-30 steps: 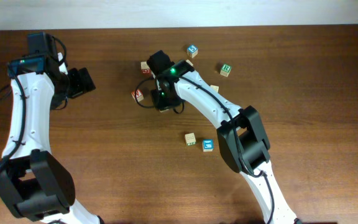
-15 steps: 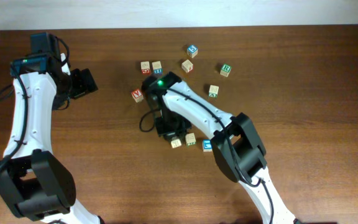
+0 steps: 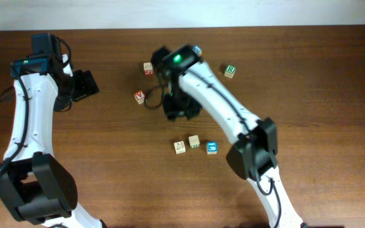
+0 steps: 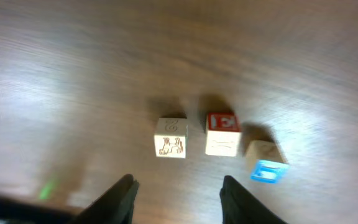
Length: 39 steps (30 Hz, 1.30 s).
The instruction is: Rotate 3 blocks
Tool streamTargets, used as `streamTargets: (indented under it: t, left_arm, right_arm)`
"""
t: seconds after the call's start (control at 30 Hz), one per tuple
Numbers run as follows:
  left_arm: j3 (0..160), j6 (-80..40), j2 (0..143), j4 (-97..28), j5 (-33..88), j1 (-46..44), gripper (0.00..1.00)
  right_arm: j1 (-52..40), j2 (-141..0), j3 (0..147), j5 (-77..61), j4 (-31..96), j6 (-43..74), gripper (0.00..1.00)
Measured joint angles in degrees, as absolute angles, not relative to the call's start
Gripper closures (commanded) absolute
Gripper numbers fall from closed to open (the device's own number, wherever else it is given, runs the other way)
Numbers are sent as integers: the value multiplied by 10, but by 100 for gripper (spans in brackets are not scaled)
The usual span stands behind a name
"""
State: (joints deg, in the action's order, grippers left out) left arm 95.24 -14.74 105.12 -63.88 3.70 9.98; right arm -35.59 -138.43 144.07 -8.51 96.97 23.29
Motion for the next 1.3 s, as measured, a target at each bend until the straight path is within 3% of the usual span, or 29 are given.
streamTargets:
  t: [0.17,0.27,0.4,0.5,0.67,0.9,1.07,1.3]
  left_arm:
    - [952,-149,1051,-642,43,42,20]
    - [952,-149,1051,-648,45,-1,25]
    - [952,-149,1051,-664,45,-43,25]
    - [952,-149,1051,-663,45,-65,25]
    - [952,-149,1051,-647,43,-85,25]
    - [952,-164,1051,-620,25,-88,25]
    - [936,-179,1051,-569,19,-88,24]
    - [925,-191,1094,-563,17,-88,26]
  right_arm:
    - [-328,-1322,1505,-87,970,207,57]
    - [-327,-1246,1496,-87,969,198,58]
    - [-327,-1043,1370,-62,970,216,59]
    - [-327,-985,1242,-32,964,252,66]
    - [-327,-1024,1013,-14,775,278,79]
    - [-327,-1041,774,-26,446,285,80]
    - [-327,-1103,768,-46,396,286,80]
    - [-328,-1125,765,-77,434,285,80]
